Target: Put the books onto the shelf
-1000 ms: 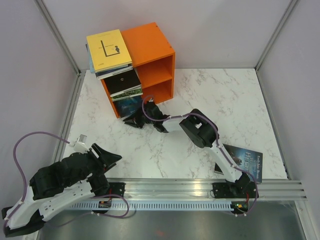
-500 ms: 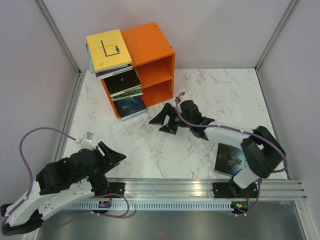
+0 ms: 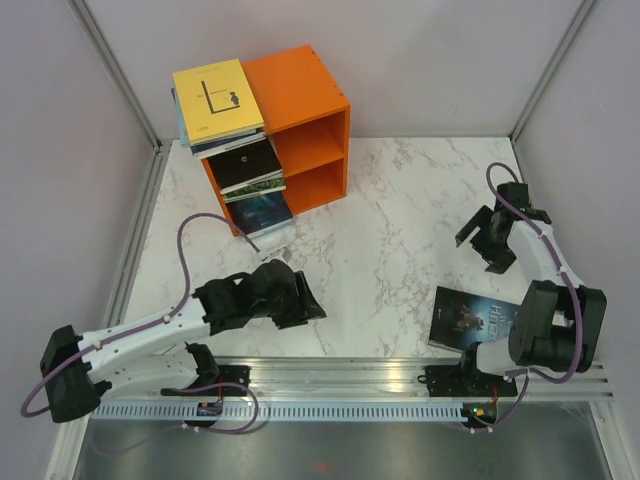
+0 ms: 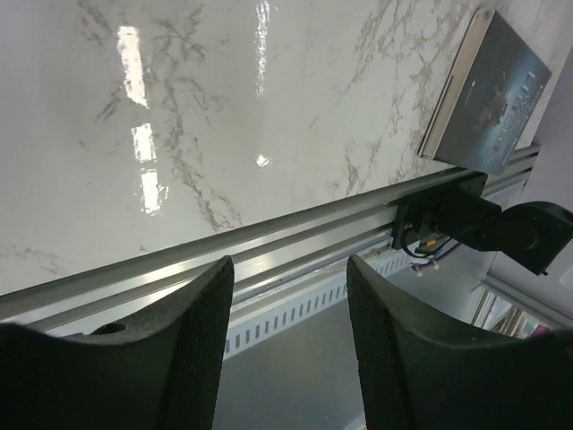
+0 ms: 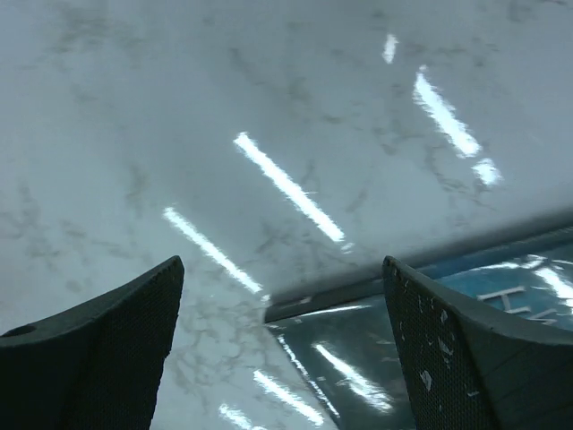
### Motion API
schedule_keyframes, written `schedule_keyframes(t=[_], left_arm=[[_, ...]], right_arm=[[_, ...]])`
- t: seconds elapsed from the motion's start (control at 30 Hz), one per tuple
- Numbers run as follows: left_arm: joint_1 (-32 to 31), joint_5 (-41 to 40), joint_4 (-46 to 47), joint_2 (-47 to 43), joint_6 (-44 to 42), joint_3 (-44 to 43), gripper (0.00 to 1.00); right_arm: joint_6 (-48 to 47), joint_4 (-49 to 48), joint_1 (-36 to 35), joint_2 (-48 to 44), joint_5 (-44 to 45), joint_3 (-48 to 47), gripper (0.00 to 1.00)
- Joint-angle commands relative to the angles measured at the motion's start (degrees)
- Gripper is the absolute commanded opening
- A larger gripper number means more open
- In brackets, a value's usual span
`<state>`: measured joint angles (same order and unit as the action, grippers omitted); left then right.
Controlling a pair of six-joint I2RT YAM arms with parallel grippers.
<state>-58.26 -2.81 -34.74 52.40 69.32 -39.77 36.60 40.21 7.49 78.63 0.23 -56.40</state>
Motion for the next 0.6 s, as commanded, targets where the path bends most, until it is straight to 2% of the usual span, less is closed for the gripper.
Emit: schedule_keyframes(t=[0.0, 0.07, 0.1, 0.2, 0.4, 0.57], left_arm=[[-0.1, 7.2, 12.0, 6.2, -5.4, -3.1, 0.57], [-0.1, 8.7, 13.4, 9.2, -6.1, -4.3, 0.57], [-0.1, 9.6, 13.6, 9.9, -6.3, -4.6, 0.57], [-0.1, 10.6, 14.3, 10.9, -6.5, -4.6, 0.56], [-0.1, 12.5, 14.4, 8.9, -7.1, -2.9, 0.56], [0.0, 14.0, 13.6, 8.3, -9.0, -3.2, 0.56]], right_arm=[[-8.6, 12.7, 5.0, 3.7, 8.2, -2.8, 0.94], [-9.8, 13.2, 6.6, 4.9, 12.2, -3.3, 0.94], [-9.7, 13.4, 7.2, 5.5, 18.6, -3.4, 0.94], [-8.7, 13.3, 9.2, 7.5, 25.0, -4.0, 0.95], [-6.8, 10.2, 23.4, 13.7, 25.5, -4.3, 0.94], [-3.5, 6.8, 28.0, 15.5, 24.3, -1.0, 0.94]])
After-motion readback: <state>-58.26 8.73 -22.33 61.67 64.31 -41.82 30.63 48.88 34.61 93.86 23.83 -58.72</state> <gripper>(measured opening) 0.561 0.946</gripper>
